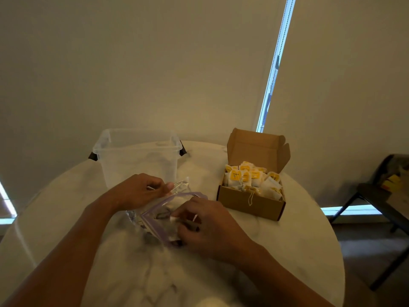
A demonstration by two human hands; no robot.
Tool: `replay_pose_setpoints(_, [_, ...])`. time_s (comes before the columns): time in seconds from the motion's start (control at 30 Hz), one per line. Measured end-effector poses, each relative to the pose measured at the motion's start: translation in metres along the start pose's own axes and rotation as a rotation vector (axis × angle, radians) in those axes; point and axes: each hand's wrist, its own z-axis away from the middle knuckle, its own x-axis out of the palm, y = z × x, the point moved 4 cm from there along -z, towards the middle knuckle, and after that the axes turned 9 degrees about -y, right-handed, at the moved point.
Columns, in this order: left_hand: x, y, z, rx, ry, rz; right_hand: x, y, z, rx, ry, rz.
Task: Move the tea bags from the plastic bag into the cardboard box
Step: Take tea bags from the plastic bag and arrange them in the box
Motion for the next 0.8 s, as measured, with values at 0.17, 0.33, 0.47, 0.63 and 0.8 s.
replay_pose_setpoints(0.17, [0.0,0.0,0.0,-0.014,0.004,0.017,-0.023,0.002,0.005,0.163,0.022,-0.512])
replay_pose_setpoints(0.33, [0.001,-0.004,-0.002,-0.013,-0.005,0.007,-0.036,0.004,0.007,0.218,-0.009,-0.776])
replay_pose_setpoints(0.47, [0.001,-0.003,-0.003,-0.002,-0.018,-0.005,-0.04,0.009,0.007,0.25,0.032,-0.906])
replay_pose_setpoints(0.63, [0.001,-0.003,-0.003,-0.019,-0.016,-0.03,-0.04,0.013,0.008,0.287,0.06,-0.927])
replay_pose_setpoints(0.8, [0.001,0.0,-0.002,-0.022,-0.024,-0.03,-0.039,0.018,0.008,0.276,0.062,-0.882])
